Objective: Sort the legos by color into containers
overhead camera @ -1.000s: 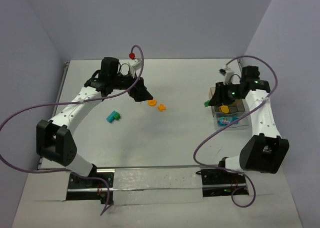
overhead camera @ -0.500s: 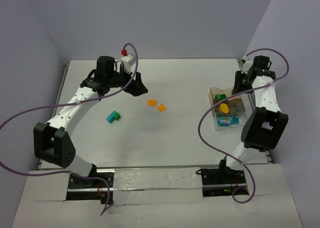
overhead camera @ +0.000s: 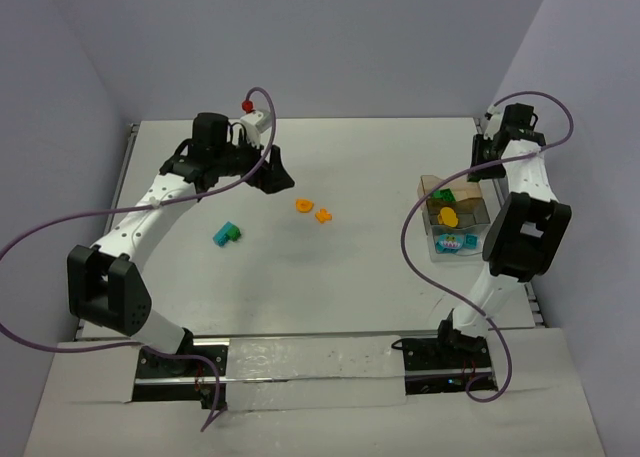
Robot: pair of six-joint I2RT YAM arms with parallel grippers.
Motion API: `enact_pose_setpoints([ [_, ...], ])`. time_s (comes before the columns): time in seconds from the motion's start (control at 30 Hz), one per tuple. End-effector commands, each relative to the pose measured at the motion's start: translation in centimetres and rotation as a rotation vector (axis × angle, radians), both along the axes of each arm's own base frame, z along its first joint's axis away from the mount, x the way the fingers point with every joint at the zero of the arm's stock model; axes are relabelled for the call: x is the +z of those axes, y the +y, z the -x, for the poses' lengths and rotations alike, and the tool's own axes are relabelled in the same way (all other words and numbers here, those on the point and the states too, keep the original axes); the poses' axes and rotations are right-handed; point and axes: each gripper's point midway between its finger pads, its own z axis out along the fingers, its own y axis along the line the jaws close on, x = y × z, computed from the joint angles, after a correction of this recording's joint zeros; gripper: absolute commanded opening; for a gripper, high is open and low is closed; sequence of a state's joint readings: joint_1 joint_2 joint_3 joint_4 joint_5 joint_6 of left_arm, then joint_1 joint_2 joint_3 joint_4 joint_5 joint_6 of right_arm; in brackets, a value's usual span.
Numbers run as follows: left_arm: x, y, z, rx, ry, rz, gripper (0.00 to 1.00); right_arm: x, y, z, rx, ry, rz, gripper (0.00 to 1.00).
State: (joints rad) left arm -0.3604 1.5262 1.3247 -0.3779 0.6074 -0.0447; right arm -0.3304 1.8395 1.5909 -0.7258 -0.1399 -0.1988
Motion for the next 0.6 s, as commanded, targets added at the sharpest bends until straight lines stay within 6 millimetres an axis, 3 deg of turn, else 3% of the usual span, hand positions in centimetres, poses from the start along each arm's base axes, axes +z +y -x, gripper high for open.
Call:
enact_pose_setpoints([
  [0.0, 1.7, 0.3, -0.1, -0.012, -0.049, 0.012, 0.99, 0.8, -0.4, -1.3, 0.005, -0.025, 0.036, 0.10],
  [0.1, 1.5, 0.7, -0.3, -0.001, -0.052, -0.002, 0.99, 0.3, -0.4, -1.5, 0.013, -0.020, 0.033, 0.17],
  [0.23, 1.4, 1.3, -0.5, 0.004, -0.055, -0.023, 0.99, 0.1, -0.3, -1.6, 0.019, -0.014, 0.032, 0.37],
  [0.3, 1.1, 1.7, -0.6, 0.001, -0.058, -0.044, 0.99, 0.2, 0.2, -1.7, 0.035, -0.012, 0.026, 0.58],
  [0.37, 0.5, 2.2, -0.5, 0.003, -0.046, -0.060, 0.99, 0.5, 0.9, -1.6, 0.051, -0.013, 0.017, 0.72],
  [0.5, -0.8, 4.1, -0.3, 0.026, -0.026, -0.107, 0.99, 1.9, 3.1, -1.4, 0.099, -0.038, -0.014, 0.89],
  [0.57, -1.4, 5.2, 0.1, 0.018, -0.026, -0.144, 0.99, 2.6, 3.9, -1.2, 0.115, -0.049, -0.021, 0.91],
])
